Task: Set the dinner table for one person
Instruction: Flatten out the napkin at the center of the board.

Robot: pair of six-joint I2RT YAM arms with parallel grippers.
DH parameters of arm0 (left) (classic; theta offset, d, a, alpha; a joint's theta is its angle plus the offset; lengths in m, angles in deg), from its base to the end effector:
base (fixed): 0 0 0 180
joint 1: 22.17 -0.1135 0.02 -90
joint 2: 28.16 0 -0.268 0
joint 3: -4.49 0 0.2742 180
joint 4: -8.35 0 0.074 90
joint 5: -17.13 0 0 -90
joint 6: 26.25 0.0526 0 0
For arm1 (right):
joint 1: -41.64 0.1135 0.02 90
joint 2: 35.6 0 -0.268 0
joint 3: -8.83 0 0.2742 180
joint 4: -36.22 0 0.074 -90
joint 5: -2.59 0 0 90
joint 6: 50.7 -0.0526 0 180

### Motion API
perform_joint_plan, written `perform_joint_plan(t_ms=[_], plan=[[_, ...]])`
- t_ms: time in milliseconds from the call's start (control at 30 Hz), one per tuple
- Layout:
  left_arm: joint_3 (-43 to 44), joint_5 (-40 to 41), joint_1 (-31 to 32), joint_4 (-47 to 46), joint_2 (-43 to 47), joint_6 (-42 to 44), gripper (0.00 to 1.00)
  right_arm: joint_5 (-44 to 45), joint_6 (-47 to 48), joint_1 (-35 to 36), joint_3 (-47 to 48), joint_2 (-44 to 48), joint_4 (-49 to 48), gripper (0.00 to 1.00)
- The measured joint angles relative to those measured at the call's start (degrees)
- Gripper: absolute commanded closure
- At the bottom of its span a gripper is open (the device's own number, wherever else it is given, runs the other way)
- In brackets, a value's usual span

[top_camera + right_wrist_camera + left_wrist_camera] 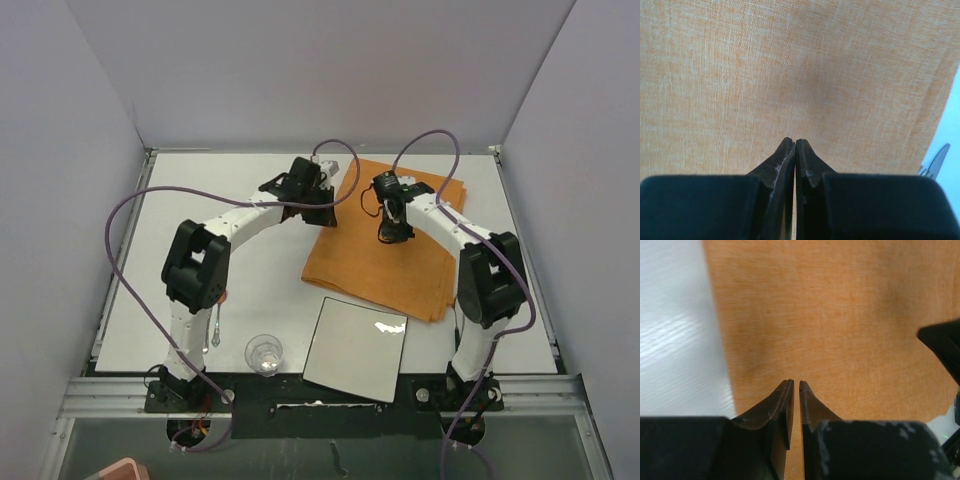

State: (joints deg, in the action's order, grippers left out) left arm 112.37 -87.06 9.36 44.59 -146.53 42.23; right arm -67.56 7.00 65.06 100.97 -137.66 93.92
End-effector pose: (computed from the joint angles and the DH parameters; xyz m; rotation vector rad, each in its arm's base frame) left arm 0.4217 -0.2738 0.2084 0.3381 2.4581 -0.7150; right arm 0.3678 0.1399 0.2142 0.2948 2.6187 -0.1639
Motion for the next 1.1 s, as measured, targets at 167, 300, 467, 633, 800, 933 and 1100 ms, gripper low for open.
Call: perform_joint_plan(t_ms=[167, 300, 467, 633, 800, 933, 1100], plan=[[0.3, -2.6, 3.3, 0.3, -1.6, -0.2, 0.91, -1.0, -1.0, -0.5, 7.5, -9.2, 3.4, 1.00], [-2.0, -3.6, 3.6, -0.4, -1.6, -1.7, 0.91, -2.1, -1.0, -0.9, 11.0, -12.8, 4.7, 1.00], [-6.6, -4.1, 3.5, -0.7, -1.6, -4.1, 0.94, -3.0, -0.9, -1.4, 15.5, -15.9, 5.9, 1.00], [-10.8, -4.5, 4.0, -2.4, -1.6, -7.9, 0.95, -3.9, 0.1, -2.6, 21.4, -20.0, 6.3, 1.00], [-12.0, -4.8, 5.4, -3.9, -1.6, -10.1, 0.96, -5.7, 0.3, -7.8, 26.9, -22.5, 4.6, 1.00], [-12.3, -5.3, 6.3, -4.3, -1.6, -11.3, 0.96, -7.0, 0.4, -14.2, 27.9, -22.5, 0.9, 1.00], [-12.4, -5.6, 6.3, -4.3, -1.6, -11.8, 0.96, -7.2, 2.8, -20.2, 31.7, -25.6, -1.4, 1.00]])
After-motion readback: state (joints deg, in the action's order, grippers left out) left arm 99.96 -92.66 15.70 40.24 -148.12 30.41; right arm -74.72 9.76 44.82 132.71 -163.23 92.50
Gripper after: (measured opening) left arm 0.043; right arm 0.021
